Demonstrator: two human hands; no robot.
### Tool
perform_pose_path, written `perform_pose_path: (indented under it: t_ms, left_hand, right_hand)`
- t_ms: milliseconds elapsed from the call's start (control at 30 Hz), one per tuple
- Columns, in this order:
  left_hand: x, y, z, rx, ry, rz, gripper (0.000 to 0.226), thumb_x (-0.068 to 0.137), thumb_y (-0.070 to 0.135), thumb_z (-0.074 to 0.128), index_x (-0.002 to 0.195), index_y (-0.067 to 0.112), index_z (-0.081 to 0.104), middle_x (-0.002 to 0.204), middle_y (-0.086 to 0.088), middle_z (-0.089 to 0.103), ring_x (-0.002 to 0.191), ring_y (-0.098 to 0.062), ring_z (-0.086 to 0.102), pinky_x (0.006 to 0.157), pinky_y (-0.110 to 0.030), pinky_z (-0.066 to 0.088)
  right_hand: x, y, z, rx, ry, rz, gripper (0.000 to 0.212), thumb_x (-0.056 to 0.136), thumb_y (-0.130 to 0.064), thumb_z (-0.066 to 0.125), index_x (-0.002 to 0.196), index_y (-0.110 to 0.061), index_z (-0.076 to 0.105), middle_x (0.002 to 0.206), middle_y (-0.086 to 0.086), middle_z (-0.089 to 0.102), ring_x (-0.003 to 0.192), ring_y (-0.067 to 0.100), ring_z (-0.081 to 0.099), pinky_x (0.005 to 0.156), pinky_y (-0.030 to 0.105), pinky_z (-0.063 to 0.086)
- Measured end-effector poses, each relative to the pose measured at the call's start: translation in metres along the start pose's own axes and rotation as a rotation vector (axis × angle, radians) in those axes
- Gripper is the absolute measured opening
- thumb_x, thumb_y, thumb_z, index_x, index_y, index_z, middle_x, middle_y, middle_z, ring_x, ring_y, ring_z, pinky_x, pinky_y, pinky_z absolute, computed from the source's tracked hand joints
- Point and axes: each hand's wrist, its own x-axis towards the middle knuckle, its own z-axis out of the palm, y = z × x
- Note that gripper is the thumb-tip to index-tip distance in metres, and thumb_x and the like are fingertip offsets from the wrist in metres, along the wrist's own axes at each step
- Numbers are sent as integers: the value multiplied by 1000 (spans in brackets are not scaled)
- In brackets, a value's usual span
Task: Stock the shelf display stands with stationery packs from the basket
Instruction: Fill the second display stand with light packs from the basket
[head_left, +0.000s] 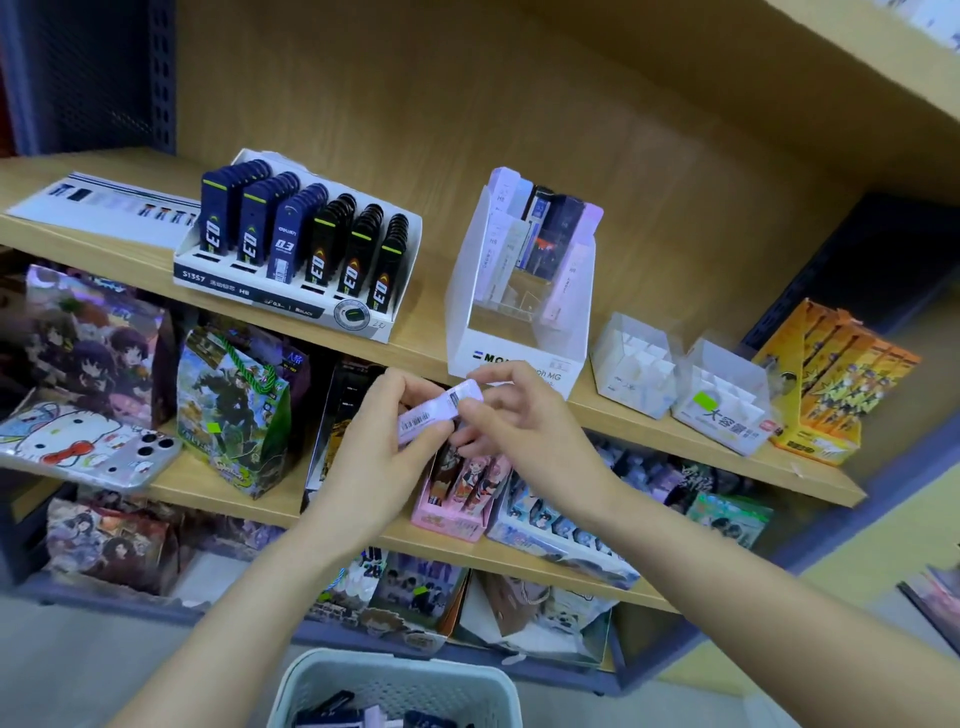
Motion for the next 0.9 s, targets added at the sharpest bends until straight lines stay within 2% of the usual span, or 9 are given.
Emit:
perform_pose_path:
  t_ms: [100,233,333,400,500,567,700,833,900]
  left_hand:
    - [-6,3,3,116,60,72,22,89,8,61,88,28,52,90,4,55,79,-1,52,66,-14,39]
    - [-5,12,3,317,46,210,15,88,13,63,88,26,54,89,16,49,85,-2,48,71,-14,37]
    - [16,21,-3,463,55,296,11,91,14,58,93,23,54,93,17,46,92,-5,43,80,-20,33]
    - [36,29,-7,522,64,328,11,93,16,56,103,21,55,97,14,45,100,-7,43,86,-25,32]
    - [68,38,-7,632,57,361,22,95,21,52,117,16,54,109,8,46,107,-13,42,93,-31,34]
    - [86,38,-6,729,46,370,28,97,25,49,123,15,52,118,3,48,112,-16,41,95,-31,30]
    - [101,29,-1,880,9,395,31,98,27,46,127,16,48,124,1,49,115,-18,43,94,-30,28]
    - [102,23,1,922,35,447,29,97,25,47,123,15,51,119,-1,53,110,-21,47,89,-31,29]
    - [103,22,0,934,37,464,27,96,25,48,121,14,52,117,-2,53,108,-22,48,88,-31,30]
  right_hand:
    - [-4,3,-5,50,5,12,18,91,-7,59,108,-8,53,85,12,65,70,12,67,68,21,56]
    - [-4,0,-19,29,45,-13,14,92,-10,59,105,-7,58,91,14,67,75,15,68,74,29,58]
    - [8,-13,-39,41,193,-127,6,95,-11,54,100,-11,57,91,5,66,74,9,67,71,23,57]
    - [24,-25,-55,11,330,-221,4,96,-11,52,95,-13,55,88,1,65,72,7,65,71,26,57]
    - [53,-38,-71,-49,483,-320,7,96,-9,52,92,-15,54,85,-4,64,70,9,63,71,28,57]
    - [73,-45,-75,-123,529,-357,6,96,-10,52,93,-15,54,86,-4,63,72,11,64,71,27,57]
    - [108,-51,-74,-230,510,-384,10,94,-11,54,89,-19,56,82,-4,63,70,13,64,71,28,57]
    - [125,-49,-68,-374,374,-363,5,91,-9,59,95,-9,62,82,2,62,71,14,62,73,28,57]
    - [130,-49,-64,-492,316,-376,8,89,-9,62,96,-8,66,82,-6,59,68,8,60,74,23,54]
